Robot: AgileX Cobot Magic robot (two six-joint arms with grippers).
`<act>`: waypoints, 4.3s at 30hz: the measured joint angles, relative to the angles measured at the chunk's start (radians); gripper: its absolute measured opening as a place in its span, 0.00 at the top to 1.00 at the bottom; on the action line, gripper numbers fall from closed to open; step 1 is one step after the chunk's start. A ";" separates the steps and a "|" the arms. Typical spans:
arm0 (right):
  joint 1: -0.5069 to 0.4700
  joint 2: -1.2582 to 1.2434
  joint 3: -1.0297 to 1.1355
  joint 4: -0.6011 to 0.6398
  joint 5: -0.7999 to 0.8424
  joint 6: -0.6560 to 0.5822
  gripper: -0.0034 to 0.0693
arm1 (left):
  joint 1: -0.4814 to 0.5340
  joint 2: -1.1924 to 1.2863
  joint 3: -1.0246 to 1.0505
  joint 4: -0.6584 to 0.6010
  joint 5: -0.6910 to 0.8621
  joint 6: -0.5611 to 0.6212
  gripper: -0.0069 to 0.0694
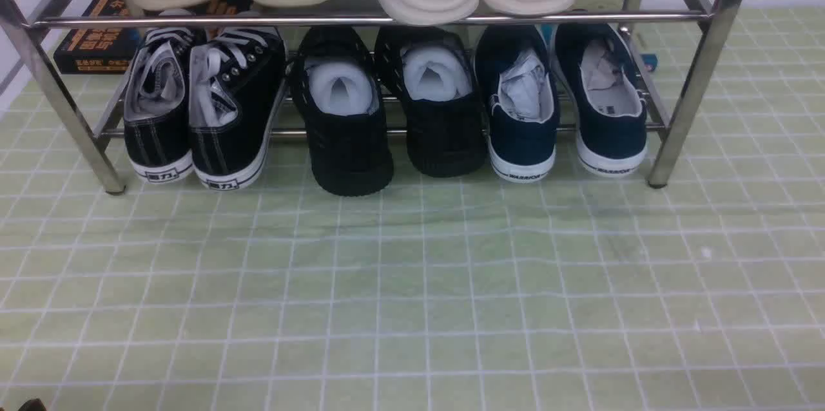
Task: Take the shoes off the shelf with your hand from the green coffee tablecloth.
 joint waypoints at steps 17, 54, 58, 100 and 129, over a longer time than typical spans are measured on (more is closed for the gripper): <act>0.000 0.000 0.000 0.000 0.000 0.000 0.63 | 0.000 0.000 0.000 0.000 0.000 0.000 0.59; 0.000 0.000 0.001 0.227 -0.010 -0.015 0.63 | 0.000 0.000 0.000 0.000 0.000 0.000 0.59; 0.000 0.000 0.007 0.352 -0.026 -0.001 0.63 | 0.000 0.000 0.000 0.000 0.000 0.000 0.59; 0.007 1.281 -1.028 0.643 0.520 -0.501 0.96 | 0.000 0.000 0.000 0.000 0.000 0.000 0.59; 0.310 1.798 -1.447 -0.028 0.135 0.109 0.68 | 0.000 0.000 0.000 0.000 0.000 0.000 0.59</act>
